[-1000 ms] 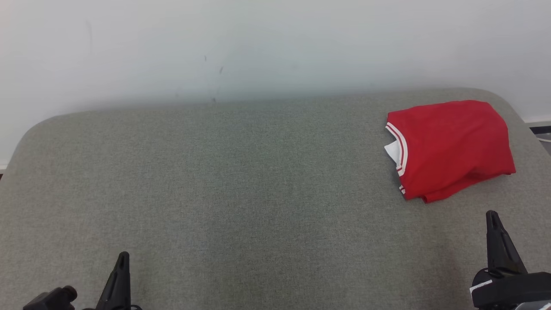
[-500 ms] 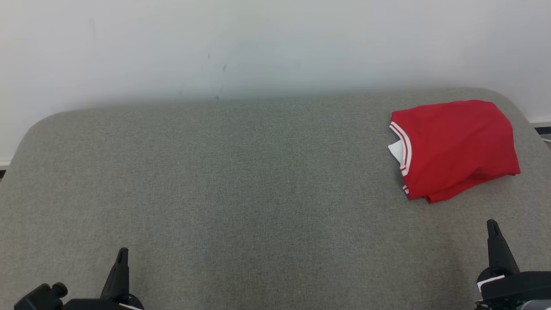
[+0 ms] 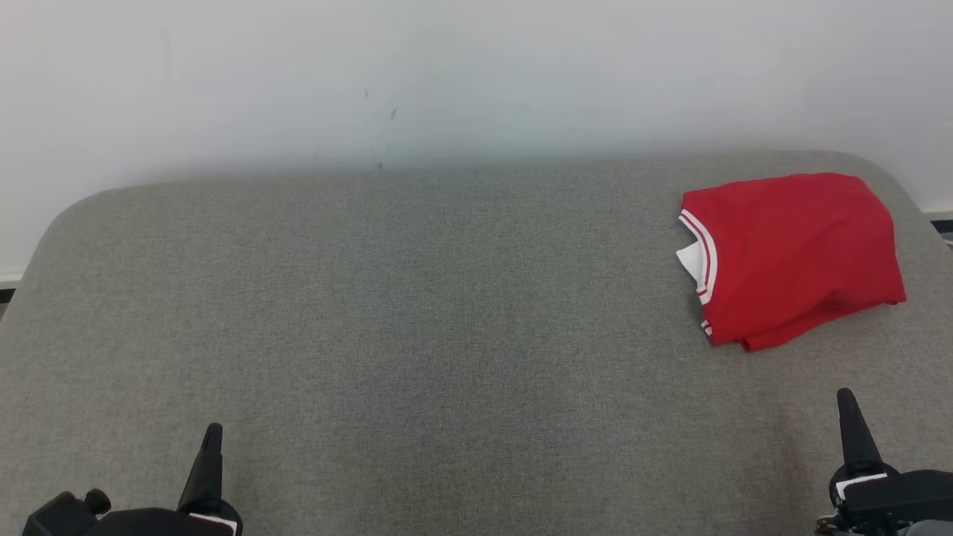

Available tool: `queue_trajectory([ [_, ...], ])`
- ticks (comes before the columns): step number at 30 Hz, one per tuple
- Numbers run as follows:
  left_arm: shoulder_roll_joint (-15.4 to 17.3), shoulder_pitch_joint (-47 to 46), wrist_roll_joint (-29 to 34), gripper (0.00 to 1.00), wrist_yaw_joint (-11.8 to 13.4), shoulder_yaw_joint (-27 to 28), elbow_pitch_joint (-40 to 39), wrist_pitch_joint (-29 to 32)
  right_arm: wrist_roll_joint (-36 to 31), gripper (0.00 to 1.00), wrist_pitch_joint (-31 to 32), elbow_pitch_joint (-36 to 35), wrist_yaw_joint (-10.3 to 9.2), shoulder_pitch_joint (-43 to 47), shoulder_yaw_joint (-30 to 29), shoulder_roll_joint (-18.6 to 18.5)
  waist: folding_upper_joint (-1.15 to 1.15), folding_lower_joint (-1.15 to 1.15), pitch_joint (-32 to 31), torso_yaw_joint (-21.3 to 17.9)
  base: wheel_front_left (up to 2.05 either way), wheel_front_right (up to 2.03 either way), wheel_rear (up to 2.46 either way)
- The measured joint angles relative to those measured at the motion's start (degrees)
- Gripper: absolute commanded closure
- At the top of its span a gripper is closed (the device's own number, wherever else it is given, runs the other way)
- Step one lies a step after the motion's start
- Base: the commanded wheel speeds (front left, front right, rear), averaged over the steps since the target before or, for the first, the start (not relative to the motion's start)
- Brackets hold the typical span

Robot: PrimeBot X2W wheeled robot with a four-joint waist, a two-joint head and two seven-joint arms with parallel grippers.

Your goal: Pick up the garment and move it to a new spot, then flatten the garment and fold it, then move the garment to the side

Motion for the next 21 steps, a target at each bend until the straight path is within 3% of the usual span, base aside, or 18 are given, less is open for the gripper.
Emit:
queue_trajectory([
  [21,-3.3,-1.5,-12.7,1.00,-2.5,3.9,2.3,4.2,13.8,1.00,4.1,4.4,3.02,-1.5,-4.2,3.9,0.00,0.00,0.3,0.6,0.00,0.00,0.00],
])
